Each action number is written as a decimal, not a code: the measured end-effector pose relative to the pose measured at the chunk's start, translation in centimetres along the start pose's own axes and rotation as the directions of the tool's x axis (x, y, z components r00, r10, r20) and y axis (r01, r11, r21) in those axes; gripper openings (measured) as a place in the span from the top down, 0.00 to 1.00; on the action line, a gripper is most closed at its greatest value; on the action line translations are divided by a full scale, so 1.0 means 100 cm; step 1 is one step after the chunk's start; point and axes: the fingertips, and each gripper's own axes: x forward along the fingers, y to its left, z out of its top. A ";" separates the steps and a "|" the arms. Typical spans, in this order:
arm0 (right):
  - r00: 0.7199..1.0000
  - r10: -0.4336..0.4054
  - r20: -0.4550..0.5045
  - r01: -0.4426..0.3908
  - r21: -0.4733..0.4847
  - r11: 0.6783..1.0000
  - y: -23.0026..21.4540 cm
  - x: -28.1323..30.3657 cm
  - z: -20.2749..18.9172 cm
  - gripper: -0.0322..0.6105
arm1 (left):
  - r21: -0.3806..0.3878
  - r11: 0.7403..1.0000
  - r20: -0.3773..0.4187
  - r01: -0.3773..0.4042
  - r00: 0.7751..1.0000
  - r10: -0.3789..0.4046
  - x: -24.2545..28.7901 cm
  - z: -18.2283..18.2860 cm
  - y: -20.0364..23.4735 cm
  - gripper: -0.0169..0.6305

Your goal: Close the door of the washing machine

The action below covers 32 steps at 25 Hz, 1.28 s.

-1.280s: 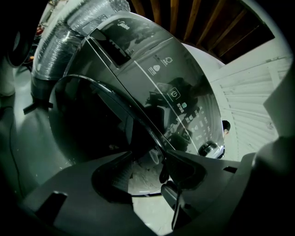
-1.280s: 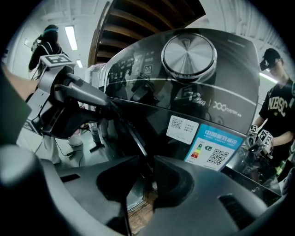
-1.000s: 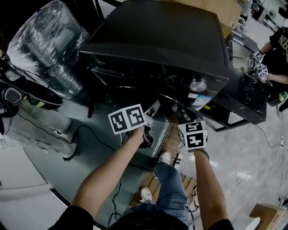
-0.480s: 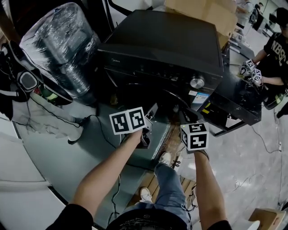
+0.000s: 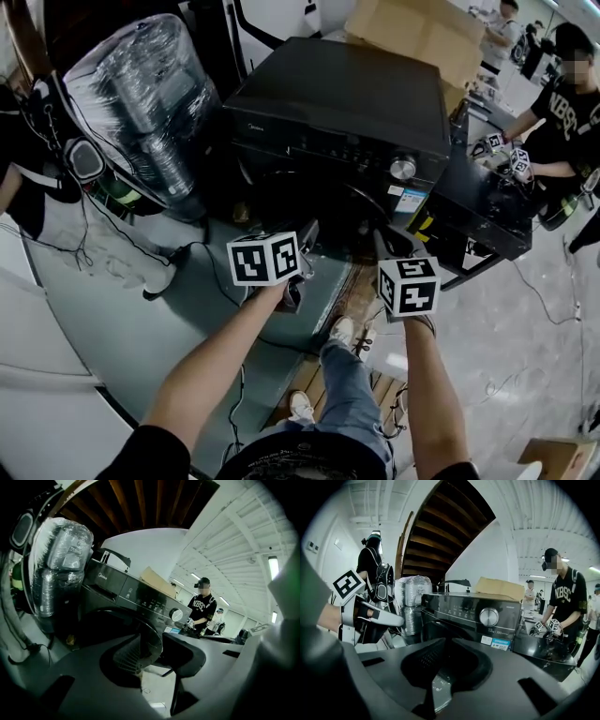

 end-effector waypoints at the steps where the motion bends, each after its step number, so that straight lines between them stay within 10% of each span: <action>1: 1.000 -0.001 0.007 0.001 -0.002 1.000 0.002 -0.007 0.003 0.88 | 0.015 1.000 0.003 -0.002 1.000 0.002 -0.006 -0.001 -0.003 0.73; 19: 0.993 -0.031 0.115 0.034 -0.017 0.999 0.039 -0.117 0.044 0.89 | 0.388 0.920 0.120 -0.049 0.993 0.002 -0.114 0.020 -0.046 0.79; 32: 0.983 -0.032 0.180 0.029 0.019 0.999 0.055 -0.164 0.070 0.92 | 0.494 0.864 0.179 -0.097 0.984 0.008 -0.162 0.030 -0.063 0.86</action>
